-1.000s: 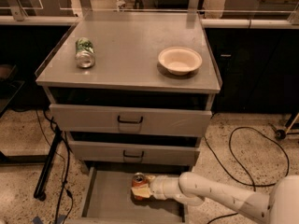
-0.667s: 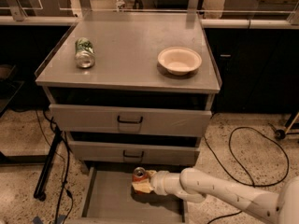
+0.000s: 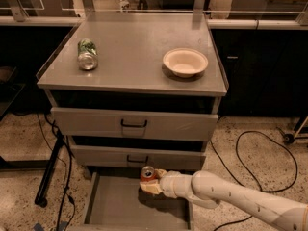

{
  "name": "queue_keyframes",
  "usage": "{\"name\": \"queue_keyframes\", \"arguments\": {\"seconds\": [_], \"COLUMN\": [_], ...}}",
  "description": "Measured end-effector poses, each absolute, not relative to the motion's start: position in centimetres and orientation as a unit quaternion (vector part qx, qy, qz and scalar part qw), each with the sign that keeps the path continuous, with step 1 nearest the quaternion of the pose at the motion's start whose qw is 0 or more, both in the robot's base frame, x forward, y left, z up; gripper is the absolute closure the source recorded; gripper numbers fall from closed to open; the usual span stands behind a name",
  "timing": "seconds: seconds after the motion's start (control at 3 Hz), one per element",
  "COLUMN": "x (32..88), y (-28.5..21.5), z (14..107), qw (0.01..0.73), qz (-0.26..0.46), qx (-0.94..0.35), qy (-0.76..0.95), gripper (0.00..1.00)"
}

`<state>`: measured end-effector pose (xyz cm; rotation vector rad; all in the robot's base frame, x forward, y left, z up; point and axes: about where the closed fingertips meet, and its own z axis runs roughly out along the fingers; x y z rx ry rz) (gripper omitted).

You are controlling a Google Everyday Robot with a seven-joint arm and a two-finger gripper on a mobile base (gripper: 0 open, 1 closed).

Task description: Pick coke can from bottom drawer and place on counter

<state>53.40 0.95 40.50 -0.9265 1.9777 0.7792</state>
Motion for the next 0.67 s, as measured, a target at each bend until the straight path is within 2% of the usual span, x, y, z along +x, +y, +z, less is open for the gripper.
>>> {"name": "queue_keyframes", "arguments": {"seconds": [0.67], "x": [52.5], "y": [-1.1], "z": [48.2], "qw": [0.431], "qz": [0.280], "qx": [-0.363], "qy": [0.777], "gripper": [1.00]}}
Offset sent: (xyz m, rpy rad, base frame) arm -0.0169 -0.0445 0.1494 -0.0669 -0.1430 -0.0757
